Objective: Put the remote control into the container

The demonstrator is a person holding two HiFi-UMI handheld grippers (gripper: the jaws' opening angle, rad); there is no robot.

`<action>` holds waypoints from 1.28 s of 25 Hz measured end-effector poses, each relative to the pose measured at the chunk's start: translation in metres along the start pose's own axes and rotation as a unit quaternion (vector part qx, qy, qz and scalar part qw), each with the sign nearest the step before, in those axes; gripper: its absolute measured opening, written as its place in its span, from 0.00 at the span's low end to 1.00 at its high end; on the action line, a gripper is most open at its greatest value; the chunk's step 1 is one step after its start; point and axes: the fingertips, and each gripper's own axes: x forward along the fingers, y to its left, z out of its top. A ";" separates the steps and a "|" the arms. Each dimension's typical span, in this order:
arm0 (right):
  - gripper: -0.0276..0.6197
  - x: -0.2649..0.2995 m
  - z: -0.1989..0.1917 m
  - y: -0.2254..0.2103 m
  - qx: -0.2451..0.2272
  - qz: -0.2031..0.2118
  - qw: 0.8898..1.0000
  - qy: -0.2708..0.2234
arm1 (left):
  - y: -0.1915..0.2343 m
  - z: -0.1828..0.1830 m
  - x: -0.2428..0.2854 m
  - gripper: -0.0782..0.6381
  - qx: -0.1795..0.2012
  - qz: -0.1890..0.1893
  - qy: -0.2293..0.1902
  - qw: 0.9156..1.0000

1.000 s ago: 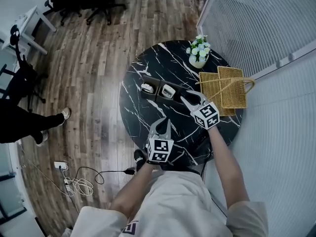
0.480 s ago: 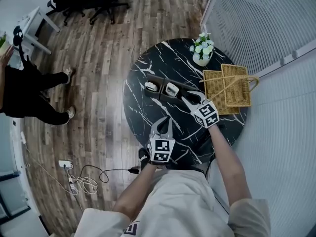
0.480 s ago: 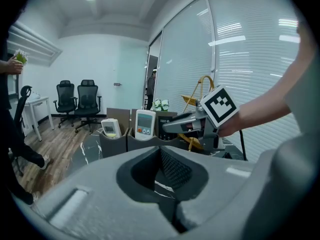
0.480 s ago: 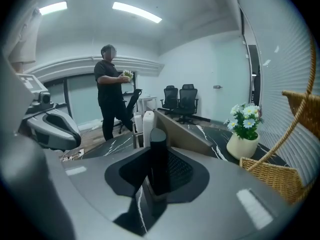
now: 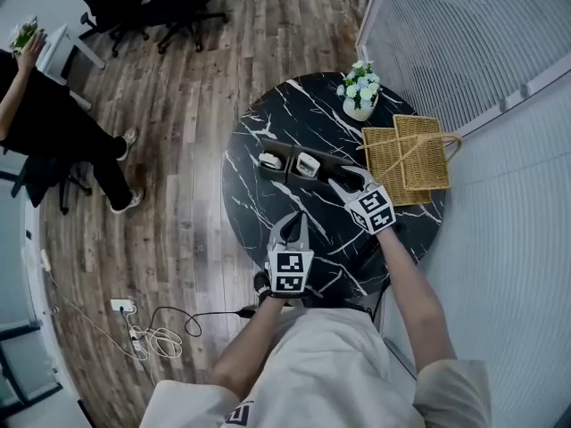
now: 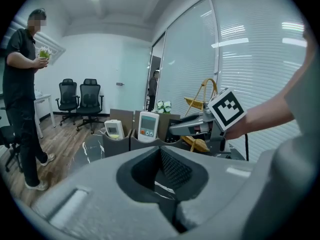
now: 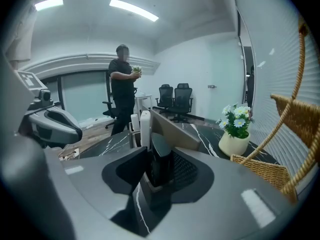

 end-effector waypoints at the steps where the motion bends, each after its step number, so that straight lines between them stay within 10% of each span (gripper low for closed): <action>1: 0.27 -0.003 0.001 -0.002 0.002 -0.008 1.000 -0.001 | 0.001 0.002 -0.001 0.11 0.000 0.000 -0.001 1.000; 20: 0.15 -0.084 0.031 0.060 0.082 -0.218 0.970 -0.069 | 0.046 0.047 -0.044 0.11 0.047 -0.068 -0.054 0.995; 32: 0.05 -0.111 -0.023 0.148 0.210 -0.343 0.913 -0.070 | 0.040 0.021 -0.083 0.11 0.025 -0.125 -0.017 0.992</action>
